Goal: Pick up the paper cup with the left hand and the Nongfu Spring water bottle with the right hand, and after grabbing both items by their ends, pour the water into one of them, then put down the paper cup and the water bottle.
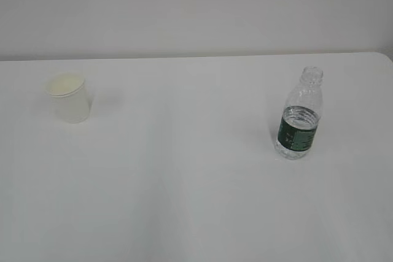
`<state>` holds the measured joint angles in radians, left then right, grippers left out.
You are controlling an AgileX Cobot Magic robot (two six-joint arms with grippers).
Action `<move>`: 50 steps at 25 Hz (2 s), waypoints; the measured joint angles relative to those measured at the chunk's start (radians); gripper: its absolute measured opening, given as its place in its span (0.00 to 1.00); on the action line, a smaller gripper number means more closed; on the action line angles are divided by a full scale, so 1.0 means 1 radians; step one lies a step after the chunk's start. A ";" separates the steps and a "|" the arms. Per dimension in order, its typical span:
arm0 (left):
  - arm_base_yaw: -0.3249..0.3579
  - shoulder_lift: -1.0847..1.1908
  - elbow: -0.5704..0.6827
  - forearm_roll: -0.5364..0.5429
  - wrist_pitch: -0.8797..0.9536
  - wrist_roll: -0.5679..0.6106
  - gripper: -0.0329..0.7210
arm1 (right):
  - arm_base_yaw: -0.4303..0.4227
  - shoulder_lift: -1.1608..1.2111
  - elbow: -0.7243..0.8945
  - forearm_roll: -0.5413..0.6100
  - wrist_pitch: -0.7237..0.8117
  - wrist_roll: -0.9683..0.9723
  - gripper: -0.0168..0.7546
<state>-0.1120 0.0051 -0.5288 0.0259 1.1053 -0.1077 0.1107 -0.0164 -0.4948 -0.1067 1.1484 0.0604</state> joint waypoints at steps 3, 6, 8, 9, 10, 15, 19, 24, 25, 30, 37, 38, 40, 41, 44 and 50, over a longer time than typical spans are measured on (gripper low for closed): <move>0.000 0.000 0.000 0.000 0.000 0.000 0.78 | 0.000 0.000 0.000 0.000 0.000 0.000 0.79; 0.000 0.000 0.000 0.000 0.000 0.000 0.77 | 0.000 0.000 0.000 0.000 0.000 0.000 0.79; 0.000 0.000 0.000 0.000 0.000 0.000 0.77 | 0.000 0.000 0.000 0.000 0.000 0.000 0.79; 0.000 0.000 0.000 0.000 0.000 0.000 0.77 | 0.000 0.000 0.000 0.000 0.000 0.000 0.79; 0.000 0.000 0.000 0.000 0.000 0.000 0.77 | 0.000 0.000 0.000 0.000 0.000 0.000 0.79; 0.000 0.000 0.000 0.000 0.000 0.000 0.77 | 0.000 0.000 0.000 0.000 0.000 0.000 0.79; 0.000 0.000 0.000 0.000 0.000 0.000 0.76 | 0.000 0.000 0.000 0.000 0.000 0.000 0.79; 0.000 0.000 0.000 0.000 0.000 0.000 0.75 | 0.000 0.000 0.000 0.000 0.000 0.000 0.79; 0.000 0.000 0.000 0.000 0.000 0.000 0.75 | 0.000 0.000 0.000 0.000 0.000 0.000 0.79; 0.000 0.000 0.000 0.000 0.000 0.000 0.73 | 0.000 0.000 0.000 0.000 0.000 0.000 0.79; 0.000 0.000 0.000 0.000 0.000 0.000 0.68 | 0.000 0.000 0.000 0.000 0.000 0.000 0.78; 0.000 0.000 0.000 0.000 0.000 0.000 0.68 | 0.000 0.000 0.000 0.000 0.000 0.000 0.78; 0.000 0.000 0.000 0.000 0.000 0.000 0.67 | 0.000 0.000 0.000 0.000 0.000 0.000 0.78; 0.000 0.000 0.000 0.000 0.000 0.000 0.66 | 0.000 0.000 0.000 0.000 0.000 0.000 0.78; 0.000 0.000 0.000 -0.006 0.000 0.000 0.66 | 0.000 0.000 0.000 0.000 0.000 0.000 0.78; 0.000 0.000 0.000 -0.011 0.000 0.000 0.66 | 0.000 0.000 -0.012 0.002 -0.008 0.000 0.78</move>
<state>-0.1120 0.0051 -0.5288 0.0153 1.1053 -0.1077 0.1107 -0.0164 -0.5070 -0.1047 1.1401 0.0604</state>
